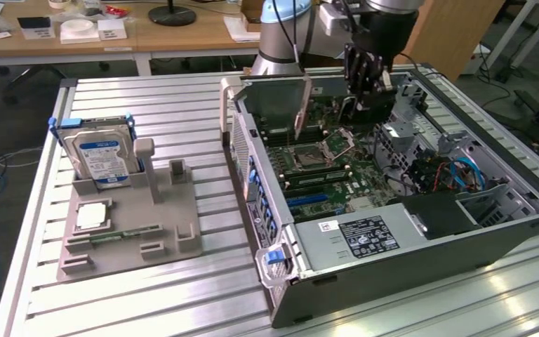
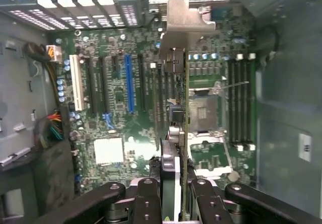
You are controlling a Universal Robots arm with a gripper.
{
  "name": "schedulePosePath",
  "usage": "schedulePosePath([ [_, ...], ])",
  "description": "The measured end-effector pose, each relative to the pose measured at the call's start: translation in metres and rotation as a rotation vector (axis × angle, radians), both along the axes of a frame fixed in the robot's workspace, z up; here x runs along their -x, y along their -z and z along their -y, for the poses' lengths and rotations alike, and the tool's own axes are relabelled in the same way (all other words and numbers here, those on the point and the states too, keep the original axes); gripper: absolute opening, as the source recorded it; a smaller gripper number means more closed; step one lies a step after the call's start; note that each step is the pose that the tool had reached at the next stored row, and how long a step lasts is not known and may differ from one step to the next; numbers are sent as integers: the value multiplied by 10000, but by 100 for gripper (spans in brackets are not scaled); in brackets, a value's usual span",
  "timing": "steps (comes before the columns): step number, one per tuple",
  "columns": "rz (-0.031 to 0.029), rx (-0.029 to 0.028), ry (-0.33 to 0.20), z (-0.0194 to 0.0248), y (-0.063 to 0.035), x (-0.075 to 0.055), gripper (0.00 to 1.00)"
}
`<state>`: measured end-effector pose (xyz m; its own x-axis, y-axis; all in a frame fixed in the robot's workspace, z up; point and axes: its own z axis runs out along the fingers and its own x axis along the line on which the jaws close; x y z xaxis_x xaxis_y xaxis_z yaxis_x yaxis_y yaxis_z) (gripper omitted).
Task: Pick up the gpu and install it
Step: 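Insert the gpu into the slot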
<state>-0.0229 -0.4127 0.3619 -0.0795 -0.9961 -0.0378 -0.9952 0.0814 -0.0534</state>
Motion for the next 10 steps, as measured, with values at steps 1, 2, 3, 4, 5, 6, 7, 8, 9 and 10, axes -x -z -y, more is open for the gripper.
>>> schedulePosePath([
  [1,-10,0,0,40,15,0,28],
  [2,-26,1,0,78,28,0,28],
  [3,-49,1,-1,105,45,0,28],
  [4,-63,-3,-27,112,59,0,28],
  [5,-65,-3,-116,113,64,1,28],
  [6,-65,-6,-260,113,70,0,28],
  [7,-65,-7,-396,114,81,0,28],
  [8,-65,-9,-430,120,85,3,28],
  [9,-65,-9,-438,119,91,4,28],
  [10,-66,-10,-439,120,105,4,28],
])
